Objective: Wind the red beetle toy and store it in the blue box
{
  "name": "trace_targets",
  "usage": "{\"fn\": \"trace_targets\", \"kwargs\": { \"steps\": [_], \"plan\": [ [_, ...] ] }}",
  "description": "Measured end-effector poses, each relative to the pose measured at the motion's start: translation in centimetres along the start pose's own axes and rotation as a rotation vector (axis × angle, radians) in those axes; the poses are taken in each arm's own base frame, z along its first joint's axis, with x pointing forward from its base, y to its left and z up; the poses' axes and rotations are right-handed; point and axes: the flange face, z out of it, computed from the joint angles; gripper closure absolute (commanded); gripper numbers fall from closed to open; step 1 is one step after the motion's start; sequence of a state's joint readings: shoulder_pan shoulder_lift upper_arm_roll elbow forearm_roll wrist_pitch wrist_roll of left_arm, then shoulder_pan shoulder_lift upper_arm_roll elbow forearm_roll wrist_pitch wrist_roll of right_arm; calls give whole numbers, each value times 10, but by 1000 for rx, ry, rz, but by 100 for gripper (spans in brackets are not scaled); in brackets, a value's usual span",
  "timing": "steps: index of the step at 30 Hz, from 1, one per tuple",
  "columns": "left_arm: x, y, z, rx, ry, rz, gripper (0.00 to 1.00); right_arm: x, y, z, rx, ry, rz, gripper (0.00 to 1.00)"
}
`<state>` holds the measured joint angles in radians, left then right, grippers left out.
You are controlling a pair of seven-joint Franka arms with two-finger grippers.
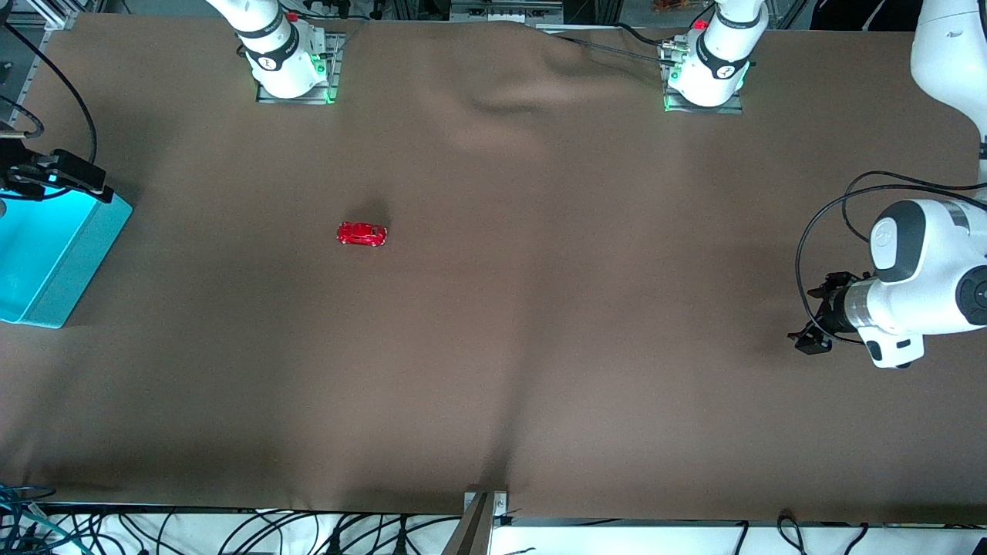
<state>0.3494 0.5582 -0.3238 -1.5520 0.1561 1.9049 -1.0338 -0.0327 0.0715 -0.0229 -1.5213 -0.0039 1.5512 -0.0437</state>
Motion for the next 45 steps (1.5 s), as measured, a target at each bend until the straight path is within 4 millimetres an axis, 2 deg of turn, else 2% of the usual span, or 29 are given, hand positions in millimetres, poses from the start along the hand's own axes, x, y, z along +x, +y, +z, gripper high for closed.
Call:
{"fn": "trace_targets", "kwargs": {
  "steps": [5, 11, 19, 32, 38, 45],
  "plan": [
    [-10, 10, -40, -29, 15, 139, 0, 0, 0, 0, 0, 0, 0, 0],
    [-10, 15, -76, -78, 56, 282, 0, 0, 0, 0, 0, 0, 0, 0],
    [-14, 12, -107, -103, 103, 425, 0, 0, 0, 0, 0, 0, 0, 0],
    [-38, 3, -183, -114, 142, 608, 0, 0, 1, 0, 0, 0, 2, 0],
    [-43, -3, -207, -129, 178, 649, 0, -1, 10, 0, 0, -2, -6, 0],
    [-55, -9, -225, -131, 194, 669, 0, -3, 7, 2, 1, -23, -22, 0]
  ]
}}
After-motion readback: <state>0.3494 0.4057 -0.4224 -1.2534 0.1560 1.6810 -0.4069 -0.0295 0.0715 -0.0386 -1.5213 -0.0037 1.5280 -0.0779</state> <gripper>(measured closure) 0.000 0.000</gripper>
